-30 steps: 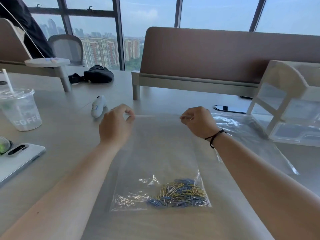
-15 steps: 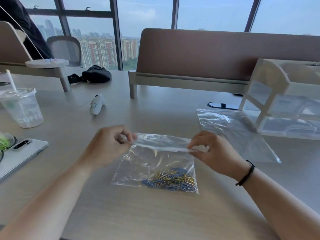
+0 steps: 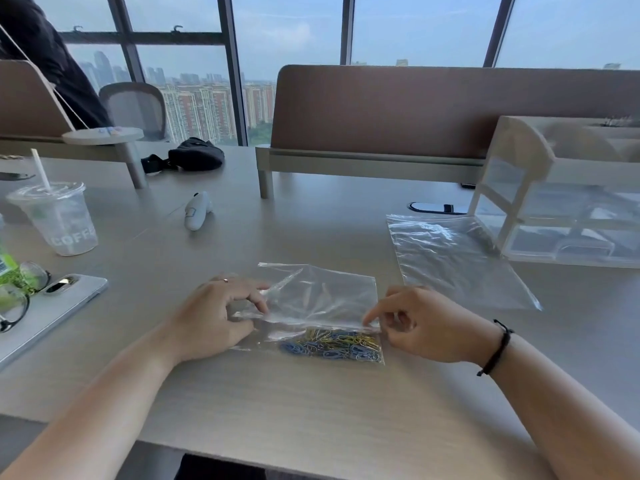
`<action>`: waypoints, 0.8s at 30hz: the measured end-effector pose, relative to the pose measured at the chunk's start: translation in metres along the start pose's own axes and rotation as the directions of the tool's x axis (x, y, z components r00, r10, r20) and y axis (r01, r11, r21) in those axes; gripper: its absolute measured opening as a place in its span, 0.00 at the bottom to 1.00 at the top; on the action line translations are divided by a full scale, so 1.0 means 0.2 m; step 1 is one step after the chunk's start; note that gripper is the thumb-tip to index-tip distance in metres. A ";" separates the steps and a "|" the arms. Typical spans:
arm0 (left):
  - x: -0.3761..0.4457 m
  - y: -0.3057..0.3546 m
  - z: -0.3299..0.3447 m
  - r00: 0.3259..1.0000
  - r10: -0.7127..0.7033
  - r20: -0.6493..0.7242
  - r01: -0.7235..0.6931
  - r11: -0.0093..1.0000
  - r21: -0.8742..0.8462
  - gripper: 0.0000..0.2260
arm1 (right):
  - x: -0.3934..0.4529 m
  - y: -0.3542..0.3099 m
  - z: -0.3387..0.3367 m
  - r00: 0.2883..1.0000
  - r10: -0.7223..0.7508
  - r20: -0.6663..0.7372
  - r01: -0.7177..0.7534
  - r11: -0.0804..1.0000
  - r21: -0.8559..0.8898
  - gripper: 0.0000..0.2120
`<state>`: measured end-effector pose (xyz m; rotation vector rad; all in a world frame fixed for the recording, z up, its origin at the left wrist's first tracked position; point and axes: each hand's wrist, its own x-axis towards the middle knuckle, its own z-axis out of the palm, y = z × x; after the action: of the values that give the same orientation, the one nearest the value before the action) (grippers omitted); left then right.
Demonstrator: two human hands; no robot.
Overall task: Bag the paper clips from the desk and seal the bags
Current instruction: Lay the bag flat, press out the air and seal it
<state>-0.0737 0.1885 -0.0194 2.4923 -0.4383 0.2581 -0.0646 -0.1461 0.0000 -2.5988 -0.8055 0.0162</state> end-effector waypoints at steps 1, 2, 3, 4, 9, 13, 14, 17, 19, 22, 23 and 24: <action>-0.01 0.01 0.00 1.000 0.022 0.014 -0.022 1.000 -0.002 0.09 | -0.01 0.00 0.00 1.000 0.005 0.020 -0.005 1.000 0.010 0.15; -0.01 0.02 0.00 0.998 0.049 0.028 -0.049 0.999 -0.002 0.11 | -0.02 -0.01 -0.01 0.999 0.007 0.035 -0.008 1.000 0.028 0.15; -0.02 0.02 0.01 0.996 0.073 0.042 -0.074 0.997 0.015 0.12 | -0.02 -0.01 -0.01 0.999 0.006 0.049 -0.008 0.998 0.054 0.15; -0.02 0.02 0.02 0.993 0.103 0.055 -0.106 0.993 0.055 0.14 | -0.03 -0.02 -0.01 0.998 0.003 0.065 -0.008 0.996 0.084 0.15; -0.02 0.06 0.06 0.982 0.182 0.053 -0.189 0.956 0.222 0.23 | -0.04 -0.02 -0.03 0.989 -0.012 0.146 -0.003 0.995 0.101 0.26; -0.02 0.09 0.10 0.969 0.234 0.080 -0.241 0.964 0.107 0.23 | -0.04 -0.03 -0.01 0.987 -0.060 0.146 0.046 0.994 0.098 0.33; -0.02 0.10 0.11 0.969 0.238 0.066 -0.244 0.964 0.105 0.22 | -0.03 -0.03 0.00 0.988 -0.068 0.138 0.055 0.994 0.098 0.32; 0.00 0.10 0.14 0.974 0.223 0.029 -0.224 0.958 0.180 0.22 | -0.01 -0.05 0.03 0.996 -0.067 0.064 0.060 0.992 0.107 0.24; 0.01 0.10 0.15 0.977 0.210 -0.016 -0.198 0.942 0.272 0.21 | 0.01 -0.05 0.05 0.998 -0.060 0.003 0.060 0.995 0.082 0.21; 0.03 0.11 0.15 0.977 0.201 -0.074 -0.156 0.906 0.394 0.20 | 0.03 -0.05 0.08 0.996 -0.036 -0.081 0.033 0.998 -0.044 0.20; 0.04 0.12 0.15 0.980 0.183 -0.075 -0.136 0.900 0.413 0.20 | 0.04 -0.06 0.10 0.992 -0.031 -0.119 0.020 0.995 -0.095 0.19; 0.06 0.12 0.15 0.984 0.164 -0.073 -0.118 0.896 0.428 0.18 | 0.07 -0.07 0.11 0.987 -0.030 -0.159 0.006 0.989 -0.145 0.18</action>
<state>-0.0687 0.1489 -0.0285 2.8519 -0.5701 0.6012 -0.0639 -0.1197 -0.0139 -2.6850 -0.7983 -0.2629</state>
